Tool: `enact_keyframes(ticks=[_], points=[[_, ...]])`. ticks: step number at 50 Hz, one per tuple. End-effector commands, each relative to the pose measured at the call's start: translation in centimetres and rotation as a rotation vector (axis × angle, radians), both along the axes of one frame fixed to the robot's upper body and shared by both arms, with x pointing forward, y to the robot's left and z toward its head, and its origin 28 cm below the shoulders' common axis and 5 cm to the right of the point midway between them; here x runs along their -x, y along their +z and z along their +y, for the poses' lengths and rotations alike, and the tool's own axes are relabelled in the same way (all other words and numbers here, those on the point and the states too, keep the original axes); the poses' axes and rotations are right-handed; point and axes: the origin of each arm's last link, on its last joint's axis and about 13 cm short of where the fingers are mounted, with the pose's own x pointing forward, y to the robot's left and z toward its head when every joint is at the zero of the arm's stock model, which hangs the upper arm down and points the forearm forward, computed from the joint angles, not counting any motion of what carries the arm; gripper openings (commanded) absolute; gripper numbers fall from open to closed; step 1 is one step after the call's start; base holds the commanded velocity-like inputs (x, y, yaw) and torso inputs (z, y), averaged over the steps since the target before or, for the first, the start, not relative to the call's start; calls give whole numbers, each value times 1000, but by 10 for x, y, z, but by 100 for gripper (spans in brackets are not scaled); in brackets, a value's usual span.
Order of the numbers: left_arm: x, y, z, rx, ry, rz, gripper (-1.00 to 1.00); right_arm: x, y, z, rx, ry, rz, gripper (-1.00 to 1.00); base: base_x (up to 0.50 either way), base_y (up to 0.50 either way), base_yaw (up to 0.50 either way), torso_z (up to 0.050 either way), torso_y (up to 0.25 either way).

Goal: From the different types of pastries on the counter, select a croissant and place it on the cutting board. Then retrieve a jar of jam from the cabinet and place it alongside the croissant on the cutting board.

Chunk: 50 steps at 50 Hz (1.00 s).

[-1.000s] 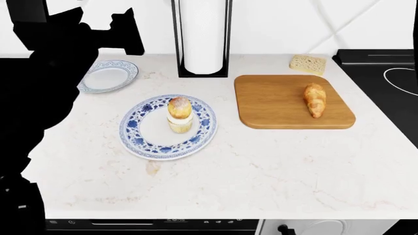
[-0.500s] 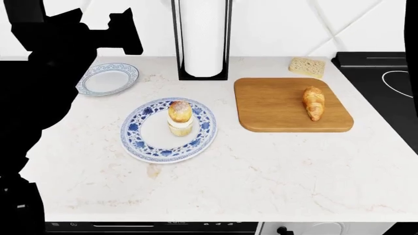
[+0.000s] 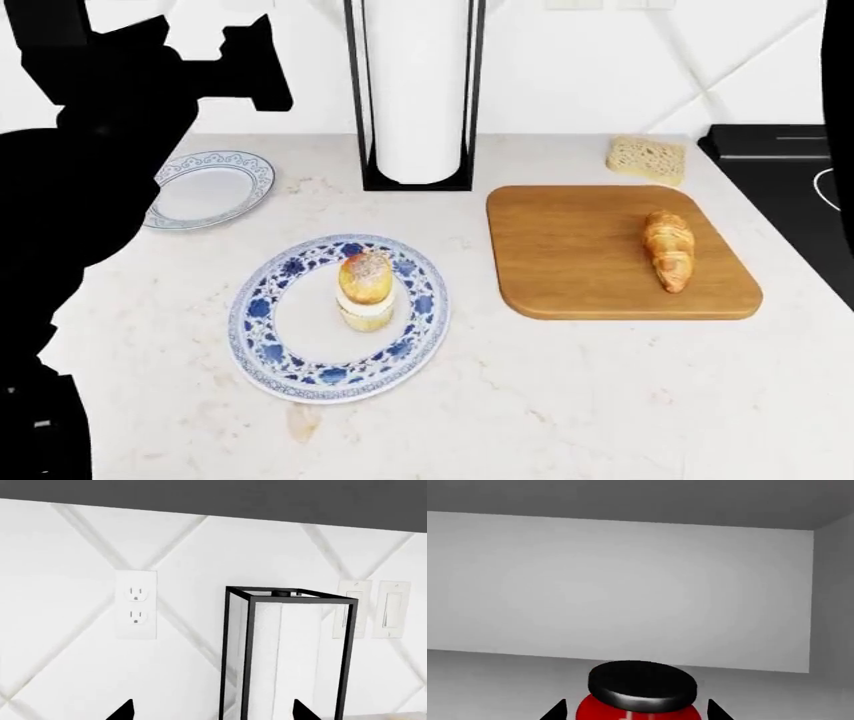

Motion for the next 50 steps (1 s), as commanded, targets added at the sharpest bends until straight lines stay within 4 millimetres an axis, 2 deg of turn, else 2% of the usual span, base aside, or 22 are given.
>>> enact_keyframes(ticks=[1, 4, 5, 12, 21, 39, 44, 50], points=[[2, 2, -1, -2, -6, -7, 100, -3, -4, -9, 14, -57, 12, 100, 0, 0, 0, 0, 0], [2, 2, -1, -2, -8, -9, 100, -3, -4, -8, 13, -46, 20, 100, 0, 0, 0, 0, 0], [2, 2, -1, -1, -8, -9, 100, -4, -6, -8, 16, -41, 27, -100, 0, 0, 0, 0, 0], [2, 3, -1, 4, -9, -10, 100, -6, -11, -8, 33, -50, 57, -100, 0, 0, 0, 0, 0], [3, 5, -1, 7, -11, -14, 100, -2, -5, -11, 45, -68, 47, -100, 0, 0, 0, 0, 0], [3, 4, 0, 3, -6, -4, 100, 55, 60, -1, 68, -81, -175, -100, 0, 0, 0, 0, 0], [7, 7, -1, 1, -9, -13, 100, 69, 68, 2, 72, -79, -200, -100, 0, 0, -1, 0, 0], [9, 9, -2, -4, -13, -15, 100, 83, 68, 4, 101, -67, -187, -100, 0, 0, 0, 0, 0]])
